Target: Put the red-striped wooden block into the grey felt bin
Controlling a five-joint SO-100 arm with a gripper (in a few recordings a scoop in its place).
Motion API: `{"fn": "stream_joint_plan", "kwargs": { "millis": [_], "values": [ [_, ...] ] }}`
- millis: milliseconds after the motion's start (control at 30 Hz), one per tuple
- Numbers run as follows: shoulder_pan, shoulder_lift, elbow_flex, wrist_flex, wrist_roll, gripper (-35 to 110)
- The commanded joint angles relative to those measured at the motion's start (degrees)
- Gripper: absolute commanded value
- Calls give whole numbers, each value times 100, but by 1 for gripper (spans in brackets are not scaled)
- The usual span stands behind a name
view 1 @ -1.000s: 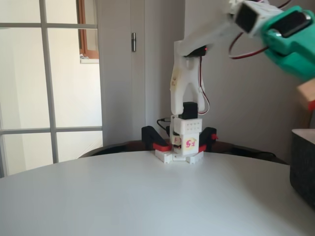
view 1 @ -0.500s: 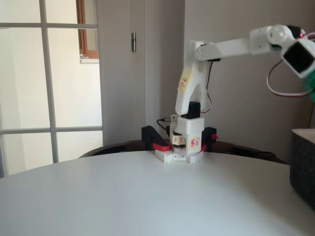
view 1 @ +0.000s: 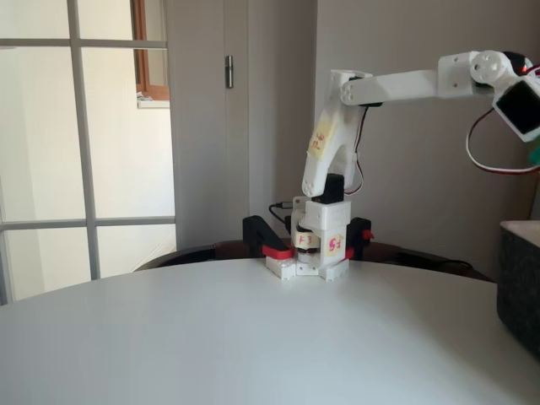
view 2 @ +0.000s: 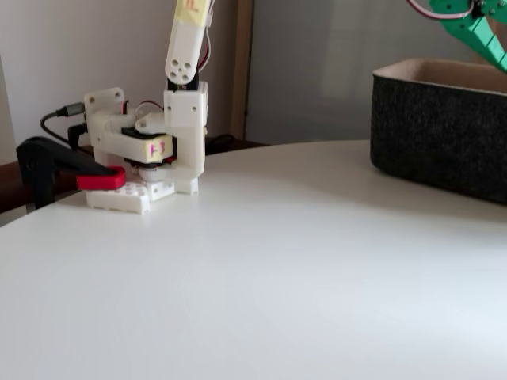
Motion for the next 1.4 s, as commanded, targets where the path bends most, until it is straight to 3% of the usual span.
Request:
{"fn": "stream_joint_plan", "kwargs": {
  "millis": [0, 333, 700, 900, 1100, 1367],
  "values": [
    [0, 835, -123, 677, 202, 26],
    [1020, 2830, -97, 3103, 1081, 23],
    [4351, 4219, -53, 4482, 2944, 15],
    [6407, 4315, 264, 4562, 3700, 14],
    [7523, 4324, 1222, 4412, 3744, 10],
    [8438, 4333, 3322, 2900, 4166, 7]
  ]
}}
